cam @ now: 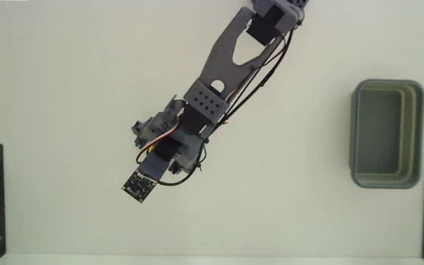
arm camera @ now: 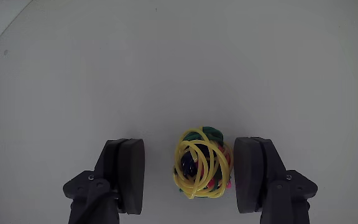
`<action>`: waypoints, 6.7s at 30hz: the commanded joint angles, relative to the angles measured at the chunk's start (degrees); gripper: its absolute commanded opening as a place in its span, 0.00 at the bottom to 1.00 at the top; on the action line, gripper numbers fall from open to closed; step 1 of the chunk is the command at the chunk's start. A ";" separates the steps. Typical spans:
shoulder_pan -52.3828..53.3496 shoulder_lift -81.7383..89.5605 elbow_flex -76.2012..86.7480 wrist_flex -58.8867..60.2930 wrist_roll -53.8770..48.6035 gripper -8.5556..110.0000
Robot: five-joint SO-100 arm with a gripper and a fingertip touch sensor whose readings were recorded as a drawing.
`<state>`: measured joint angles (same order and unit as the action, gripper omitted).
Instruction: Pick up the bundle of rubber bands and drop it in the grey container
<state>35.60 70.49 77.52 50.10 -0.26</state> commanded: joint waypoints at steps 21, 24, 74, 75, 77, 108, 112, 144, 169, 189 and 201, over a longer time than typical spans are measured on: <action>1.35 2.19 -0.41 -0.13 0.26 0.75; 1.35 2.19 -0.41 -0.13 0.26 0.74; 1.35 2.19 -0.41 -0.13 0.26 0.64; 1.35 2.19 -0.41 -0.13 0.26 0.63; 1.35 2.19 -0.41 -0.13 0.26 0.63; 1.35 2.19 -0.41 -0.13 0.26 0.57; 1.35 2.19 -0.41 -0.13 0.26 0.56; 1.35 2.19 -0.41 -0.13 0.26 0.49; 1.35 2.19 -0.41 -0.13 0.26 0.44; 1.35 2.19 -0.41 -0.13 0.26 0.40; 1.35 2.19 -0.41 -0.13 0.26 0.37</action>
<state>35.60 70.49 77.52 50.10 -0.26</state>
